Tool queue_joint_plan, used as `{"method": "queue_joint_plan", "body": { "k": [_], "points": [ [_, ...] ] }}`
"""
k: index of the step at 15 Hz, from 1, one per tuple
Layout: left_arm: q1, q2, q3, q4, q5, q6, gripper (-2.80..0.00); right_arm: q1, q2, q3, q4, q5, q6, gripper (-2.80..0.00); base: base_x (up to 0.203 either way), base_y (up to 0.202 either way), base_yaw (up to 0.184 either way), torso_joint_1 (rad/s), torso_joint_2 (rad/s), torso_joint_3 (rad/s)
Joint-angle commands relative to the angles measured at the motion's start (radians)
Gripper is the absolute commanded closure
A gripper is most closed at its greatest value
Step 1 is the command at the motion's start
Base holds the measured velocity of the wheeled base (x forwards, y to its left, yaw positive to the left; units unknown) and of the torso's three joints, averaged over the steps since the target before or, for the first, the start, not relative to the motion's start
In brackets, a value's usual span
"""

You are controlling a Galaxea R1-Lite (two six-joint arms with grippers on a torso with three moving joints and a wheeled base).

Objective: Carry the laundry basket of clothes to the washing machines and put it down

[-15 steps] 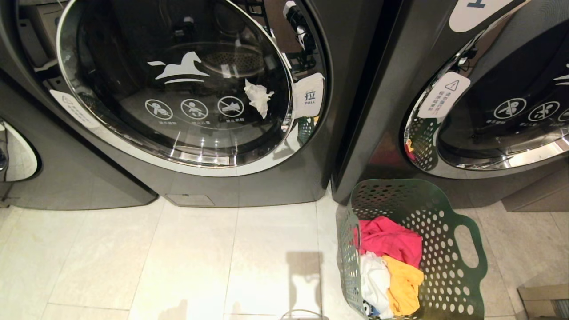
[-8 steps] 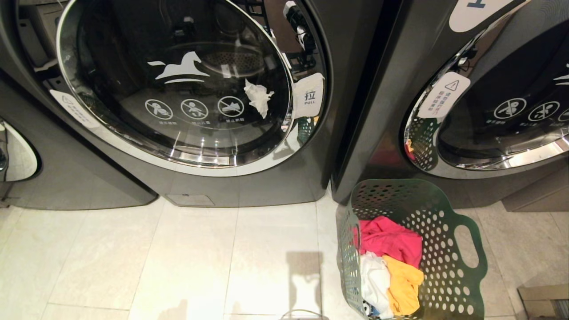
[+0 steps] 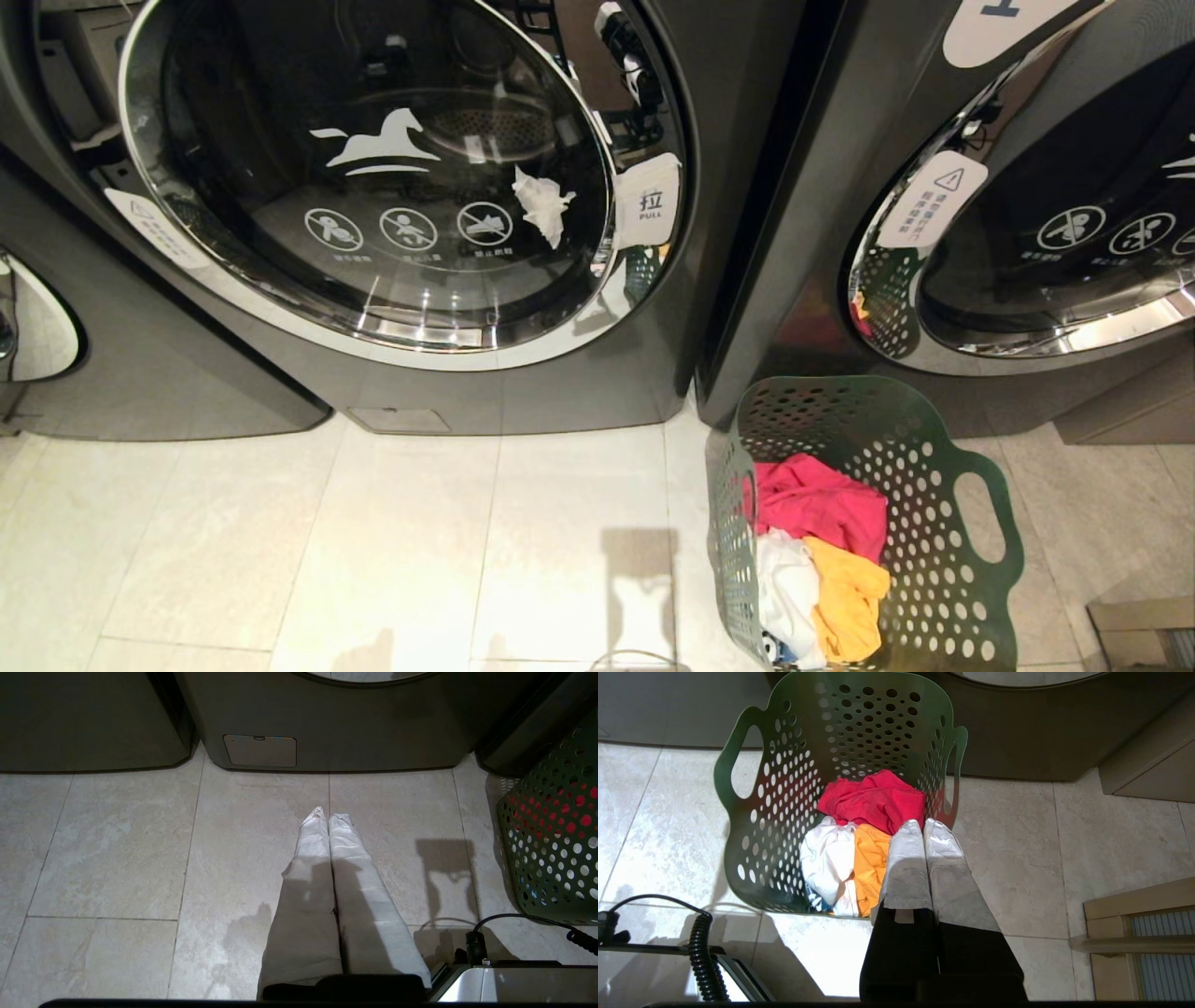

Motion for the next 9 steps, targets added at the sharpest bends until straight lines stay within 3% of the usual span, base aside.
{"method": "queue_joint_plan", "body": {
  "k": [1, 9],
  "points": [
    [0.0, 0.001, 0.0, 0.0, 0.0, 0.0, 0.0, 0.0, 0.002, 0.0, -0.001, 0.0, -0.001, 0.0, 0.0, 0.0, 0.0, 0.0, 0.0, 0.0],
    [0.0, 0.001, 0.0, 0.0, 0.0, 0.0, 0.0, 0.0, 0.002, 0.0, -0.001, 0.0, -0.001, 0.0, 0.0, 0.0, 0.0, 0.0, 0.0, 0.0]
  ]
}}
